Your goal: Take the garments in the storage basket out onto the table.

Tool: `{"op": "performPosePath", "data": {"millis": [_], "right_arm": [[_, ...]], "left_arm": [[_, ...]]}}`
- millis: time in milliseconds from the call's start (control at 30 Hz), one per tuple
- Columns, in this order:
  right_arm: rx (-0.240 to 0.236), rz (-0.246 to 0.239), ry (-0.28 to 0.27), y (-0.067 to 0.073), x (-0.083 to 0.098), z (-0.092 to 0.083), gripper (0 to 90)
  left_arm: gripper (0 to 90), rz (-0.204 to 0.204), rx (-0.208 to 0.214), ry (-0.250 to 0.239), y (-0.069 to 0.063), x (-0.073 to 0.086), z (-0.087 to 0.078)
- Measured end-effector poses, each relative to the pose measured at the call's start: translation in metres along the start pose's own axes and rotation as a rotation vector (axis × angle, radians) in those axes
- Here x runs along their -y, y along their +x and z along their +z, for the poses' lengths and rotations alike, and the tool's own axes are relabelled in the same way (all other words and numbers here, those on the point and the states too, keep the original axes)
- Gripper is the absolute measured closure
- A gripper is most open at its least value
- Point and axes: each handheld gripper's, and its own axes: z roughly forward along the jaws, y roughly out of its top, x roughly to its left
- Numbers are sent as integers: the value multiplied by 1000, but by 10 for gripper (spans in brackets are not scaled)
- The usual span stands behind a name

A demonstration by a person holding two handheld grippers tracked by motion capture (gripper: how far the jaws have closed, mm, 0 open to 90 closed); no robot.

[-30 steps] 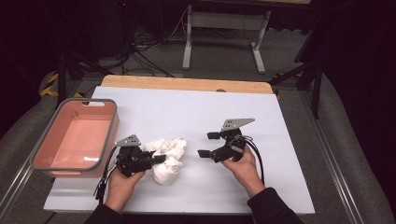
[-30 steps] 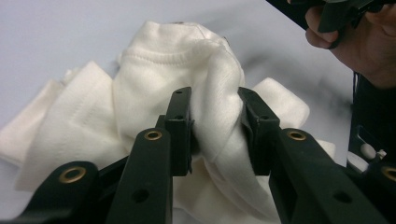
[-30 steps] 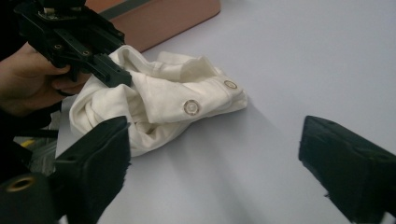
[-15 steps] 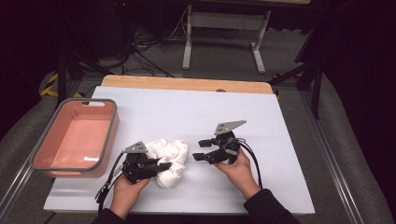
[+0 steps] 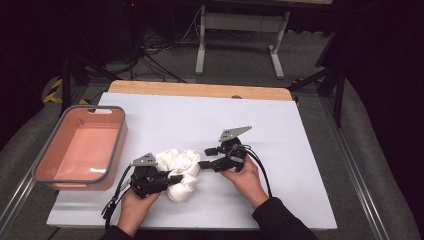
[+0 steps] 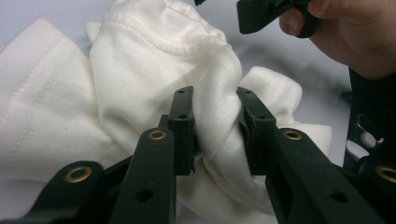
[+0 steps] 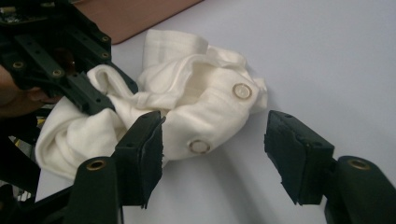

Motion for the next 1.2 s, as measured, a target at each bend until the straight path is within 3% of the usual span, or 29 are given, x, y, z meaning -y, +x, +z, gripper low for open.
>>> {"op": "performPosePath", "data": {"millis": [300,433,600,733,833,1100,1200], "right_arm": [[8,7,20,-1,-9,20,338],[-29,37,40,-3,-7,26,341],[-79,37,60,-2,-6,27,502],[-98,27,69,-1,-7,25,695],[-89,8,66,3,-8,22,773],[-1,-84,20,15,-14,-1,795],[21,-100,-5,16,-16,-13,796]], "left_arm": [[712,3,-5,4,0,2,-4],[712,6,-5,5,-1,2,-4],[711,6,-3,5,-1,2,-4],[703,11,4,3,-2,1,-4],[685,23,9,-3,-4,-1,-6],[664,66,16,-64,-10,-8,-14],[665,90,12,-112,-14,-13,-21]]}}
